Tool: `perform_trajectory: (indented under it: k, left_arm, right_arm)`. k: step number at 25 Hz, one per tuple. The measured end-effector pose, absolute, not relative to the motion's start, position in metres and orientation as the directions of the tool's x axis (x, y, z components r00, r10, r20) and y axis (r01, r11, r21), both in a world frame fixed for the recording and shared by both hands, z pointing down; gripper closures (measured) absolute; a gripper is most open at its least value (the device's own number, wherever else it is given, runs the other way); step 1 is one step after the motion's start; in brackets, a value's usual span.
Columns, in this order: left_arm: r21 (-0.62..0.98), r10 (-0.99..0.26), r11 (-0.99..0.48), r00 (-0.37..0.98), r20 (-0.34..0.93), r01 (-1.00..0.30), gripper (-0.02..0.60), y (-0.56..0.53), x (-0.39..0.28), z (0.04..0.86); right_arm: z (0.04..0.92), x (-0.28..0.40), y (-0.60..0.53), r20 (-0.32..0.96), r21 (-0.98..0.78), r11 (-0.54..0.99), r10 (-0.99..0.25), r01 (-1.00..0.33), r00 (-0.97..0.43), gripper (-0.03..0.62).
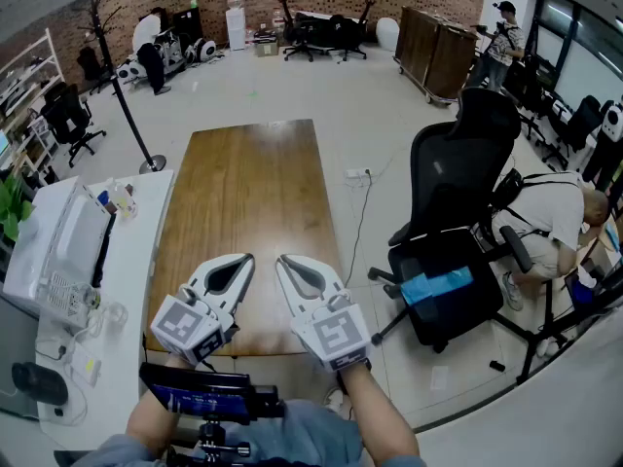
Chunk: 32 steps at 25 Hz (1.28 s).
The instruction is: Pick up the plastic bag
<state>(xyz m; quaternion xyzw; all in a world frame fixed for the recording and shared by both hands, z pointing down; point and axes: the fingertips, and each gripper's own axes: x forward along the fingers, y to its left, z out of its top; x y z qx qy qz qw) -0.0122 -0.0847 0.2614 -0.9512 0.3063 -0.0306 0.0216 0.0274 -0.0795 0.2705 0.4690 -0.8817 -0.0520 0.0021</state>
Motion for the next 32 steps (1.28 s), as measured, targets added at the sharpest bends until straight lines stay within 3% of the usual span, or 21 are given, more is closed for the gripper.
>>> perform_trajectory:
  k: [14,22,32]
  left_arm:
    - [-0.050,-0.423,-0.905,0.906,0.019,-0.422,0.577,-0.074,0.112,0.282]
    - [0.020,-0.279,-0.960,0.960,-0.001,-0.279,0.575,-0.046,0.207,0.290]
    - [0.121,-0.185,-0.975,0.982,0.033,-0.187,0.565,-0.017,0.287,0.319]
  right_arm:
    - [0.278,0.148,-0.052,-0.019,0.095,0.384,-0.922,-0.919,-0.387,0.582]
    - [0.279,0.228,-0.023,-0.007,0.070,0.254,-0.967,-0.965,-0.255,0.582]
    - [0.297,0.304,0.002,-0.001,0.053,0.129,-0.992,-0.990,-0.129,0.582]
